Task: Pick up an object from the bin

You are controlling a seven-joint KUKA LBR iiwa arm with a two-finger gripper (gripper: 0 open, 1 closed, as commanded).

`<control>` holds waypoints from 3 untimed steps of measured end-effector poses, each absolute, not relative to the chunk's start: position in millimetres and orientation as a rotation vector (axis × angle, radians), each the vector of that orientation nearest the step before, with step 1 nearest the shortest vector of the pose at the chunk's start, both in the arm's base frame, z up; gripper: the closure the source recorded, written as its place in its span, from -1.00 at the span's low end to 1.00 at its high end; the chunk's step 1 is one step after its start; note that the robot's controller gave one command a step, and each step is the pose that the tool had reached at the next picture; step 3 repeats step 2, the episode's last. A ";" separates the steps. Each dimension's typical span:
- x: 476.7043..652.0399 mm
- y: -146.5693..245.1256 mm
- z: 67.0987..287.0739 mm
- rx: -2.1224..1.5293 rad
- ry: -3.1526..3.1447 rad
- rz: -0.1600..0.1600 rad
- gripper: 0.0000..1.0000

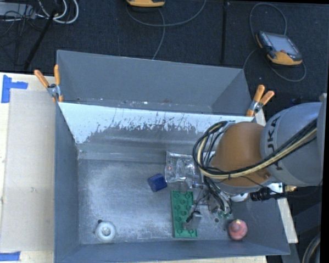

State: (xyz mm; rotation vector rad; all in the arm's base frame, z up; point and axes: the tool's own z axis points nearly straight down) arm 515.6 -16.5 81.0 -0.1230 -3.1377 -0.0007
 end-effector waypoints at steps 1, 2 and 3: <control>515.8 -16.7 81.6 -0.124 -3.138 0.000 1.00; 530.5 -10.6 211.6 -0.135 -3.147 -0.001 1.00; 530.5 -10.6 211.6 -0.135 -3.147 -0.001 1.00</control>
Offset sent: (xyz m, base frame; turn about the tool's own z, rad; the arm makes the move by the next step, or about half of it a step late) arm 0.0000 0.0000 0.0000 0.0000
